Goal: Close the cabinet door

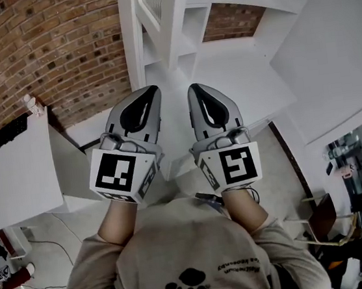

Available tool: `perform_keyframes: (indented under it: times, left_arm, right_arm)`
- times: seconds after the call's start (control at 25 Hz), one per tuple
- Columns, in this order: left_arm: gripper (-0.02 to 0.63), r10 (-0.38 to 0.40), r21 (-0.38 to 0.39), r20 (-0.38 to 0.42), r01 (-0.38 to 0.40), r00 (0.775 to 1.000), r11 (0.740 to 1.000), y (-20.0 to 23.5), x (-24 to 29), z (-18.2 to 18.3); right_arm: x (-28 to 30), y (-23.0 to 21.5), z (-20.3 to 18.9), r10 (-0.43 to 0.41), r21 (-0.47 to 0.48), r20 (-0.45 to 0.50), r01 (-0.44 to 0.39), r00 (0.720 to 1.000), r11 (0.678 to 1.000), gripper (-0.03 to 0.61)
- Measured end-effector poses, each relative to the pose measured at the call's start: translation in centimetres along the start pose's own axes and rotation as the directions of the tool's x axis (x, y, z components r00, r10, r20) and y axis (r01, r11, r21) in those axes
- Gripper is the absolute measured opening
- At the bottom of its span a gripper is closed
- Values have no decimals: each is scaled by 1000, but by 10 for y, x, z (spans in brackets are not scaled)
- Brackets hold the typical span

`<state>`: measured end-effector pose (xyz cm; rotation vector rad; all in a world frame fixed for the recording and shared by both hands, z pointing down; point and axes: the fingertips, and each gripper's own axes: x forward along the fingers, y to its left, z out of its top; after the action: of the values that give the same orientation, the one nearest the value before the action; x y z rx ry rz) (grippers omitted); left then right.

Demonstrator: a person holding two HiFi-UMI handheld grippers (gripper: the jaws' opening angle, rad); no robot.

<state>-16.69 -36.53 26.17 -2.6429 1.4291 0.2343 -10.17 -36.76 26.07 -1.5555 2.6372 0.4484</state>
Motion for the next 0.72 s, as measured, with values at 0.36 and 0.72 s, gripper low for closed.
perform_keyframes:
  times: [0.36,0.72]
  left_arm:
    - [9,-9,35,30,8,1000,999,9,25,36]
    - [9,-61,34,61,59,996,998,13,38,75]
  right_arm:
    - [25,-20,41,15,-44,55,-13,998,999,11]
    - [49,-28,82,61,-66,111,-54,992,996,11]
